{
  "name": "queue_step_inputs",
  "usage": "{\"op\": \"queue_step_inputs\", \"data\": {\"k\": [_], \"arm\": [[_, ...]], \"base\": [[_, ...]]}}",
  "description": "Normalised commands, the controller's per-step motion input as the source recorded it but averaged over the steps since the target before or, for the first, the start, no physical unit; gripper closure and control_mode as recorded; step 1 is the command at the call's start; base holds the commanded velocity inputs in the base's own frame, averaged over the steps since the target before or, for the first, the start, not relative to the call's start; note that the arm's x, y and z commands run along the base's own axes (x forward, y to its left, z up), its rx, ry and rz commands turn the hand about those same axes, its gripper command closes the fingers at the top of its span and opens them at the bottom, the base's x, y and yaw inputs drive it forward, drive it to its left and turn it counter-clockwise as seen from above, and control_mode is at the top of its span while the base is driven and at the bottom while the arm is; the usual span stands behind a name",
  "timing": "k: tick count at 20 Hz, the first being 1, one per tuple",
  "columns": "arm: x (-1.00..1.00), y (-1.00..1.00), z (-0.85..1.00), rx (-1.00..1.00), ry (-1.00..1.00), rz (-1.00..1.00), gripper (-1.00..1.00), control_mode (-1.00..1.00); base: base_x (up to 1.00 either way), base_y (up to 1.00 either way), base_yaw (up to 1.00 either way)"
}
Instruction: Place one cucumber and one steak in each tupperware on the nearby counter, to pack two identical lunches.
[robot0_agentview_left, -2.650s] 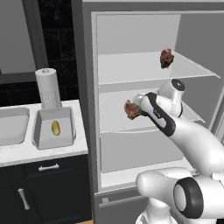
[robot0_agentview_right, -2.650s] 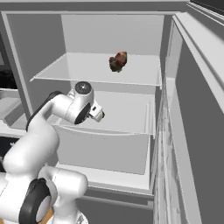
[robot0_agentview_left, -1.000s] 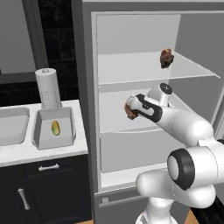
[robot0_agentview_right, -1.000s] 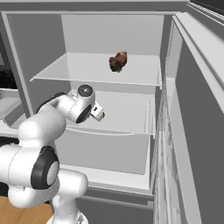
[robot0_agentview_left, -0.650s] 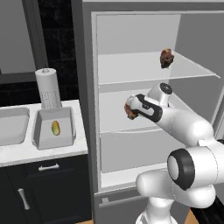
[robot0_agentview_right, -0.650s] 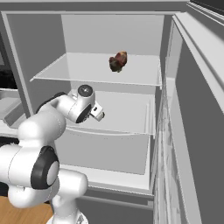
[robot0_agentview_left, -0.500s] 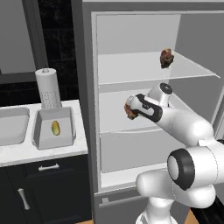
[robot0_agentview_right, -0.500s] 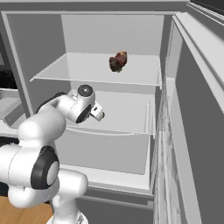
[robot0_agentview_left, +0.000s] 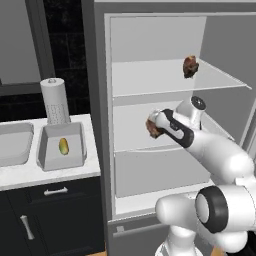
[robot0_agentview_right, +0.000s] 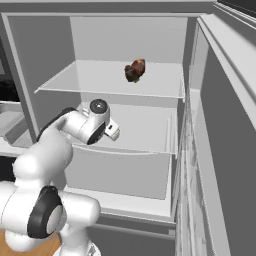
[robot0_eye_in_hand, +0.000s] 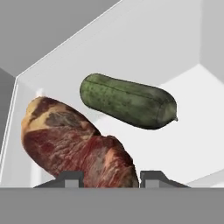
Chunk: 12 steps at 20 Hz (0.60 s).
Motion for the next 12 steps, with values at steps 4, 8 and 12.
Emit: {"op": "queue_step_inputs", "data": {"k": [4,8,12], "arm": [[-1.00,-0.37,0.25,0.00,-0.15,0.00,1.00,-1.00],[-1.00,-0.26,0.93,-0.06,0.03,0.07,1.00,-1.00],[-1.00,-0.03,0.99,-0.16,0.19,0.20,1.00,-1.00]], "base": [[0.00,0.00,0.00],[0.00,0.00,0.00],[0.00,0.00,0.00]]}}
